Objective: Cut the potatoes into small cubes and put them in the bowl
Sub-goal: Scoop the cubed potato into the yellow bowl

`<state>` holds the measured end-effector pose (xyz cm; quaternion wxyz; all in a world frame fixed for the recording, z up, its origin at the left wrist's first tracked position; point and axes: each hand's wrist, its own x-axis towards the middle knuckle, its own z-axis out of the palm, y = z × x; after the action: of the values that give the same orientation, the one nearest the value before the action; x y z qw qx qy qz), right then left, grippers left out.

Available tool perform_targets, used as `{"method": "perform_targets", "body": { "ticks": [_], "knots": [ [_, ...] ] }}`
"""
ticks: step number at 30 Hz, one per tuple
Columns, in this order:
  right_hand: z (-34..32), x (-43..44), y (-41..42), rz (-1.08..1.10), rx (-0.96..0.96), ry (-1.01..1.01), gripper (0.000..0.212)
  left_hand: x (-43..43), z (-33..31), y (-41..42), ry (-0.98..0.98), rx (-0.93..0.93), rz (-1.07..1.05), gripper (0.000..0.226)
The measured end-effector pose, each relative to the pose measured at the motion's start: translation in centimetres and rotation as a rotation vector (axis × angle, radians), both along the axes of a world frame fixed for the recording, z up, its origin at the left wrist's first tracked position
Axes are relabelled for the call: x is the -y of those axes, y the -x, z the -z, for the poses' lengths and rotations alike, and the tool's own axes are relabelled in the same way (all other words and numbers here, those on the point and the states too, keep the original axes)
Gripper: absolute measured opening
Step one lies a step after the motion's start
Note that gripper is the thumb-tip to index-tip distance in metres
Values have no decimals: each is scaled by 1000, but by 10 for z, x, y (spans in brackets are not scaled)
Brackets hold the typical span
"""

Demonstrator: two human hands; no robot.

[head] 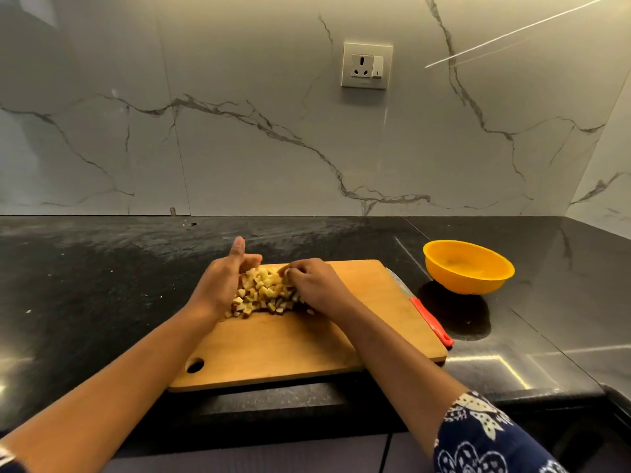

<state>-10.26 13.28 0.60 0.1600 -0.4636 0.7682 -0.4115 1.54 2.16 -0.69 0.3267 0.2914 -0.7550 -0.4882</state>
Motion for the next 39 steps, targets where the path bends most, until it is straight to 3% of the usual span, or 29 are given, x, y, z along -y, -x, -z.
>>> {"method": "perform_targets", "body": {
  "ticks": [2,4,10,12,16,19,24,39],
  "knots": [
    [-1,1,4,54,61,74,36,1,0,0,35,-55,-119,68],
    [-1,7,3,85,103,66,39,2,2,2,79,19,-230,70],
    [3,29,-22,87,100,98,59,-2,0,19,16,71,-226,87],
    [6,31,-21,123,122,153,66,-5,0,18,-55,1,-240,90],
    [13,31,-16,223,312,226,76,-13,-2,12,-466,-249,-183,93],
    [14,33,-25,279,406,275,77,-26,-6,19,-610,-401,-215,91],
    [15,34,-28,375,623,385,73,-41,-8,29,-725,-528,-257,86],
    [7,31,-40,414,1005,480,67,-51,-17,33,-913,-690,-316,67]
  ]
}}
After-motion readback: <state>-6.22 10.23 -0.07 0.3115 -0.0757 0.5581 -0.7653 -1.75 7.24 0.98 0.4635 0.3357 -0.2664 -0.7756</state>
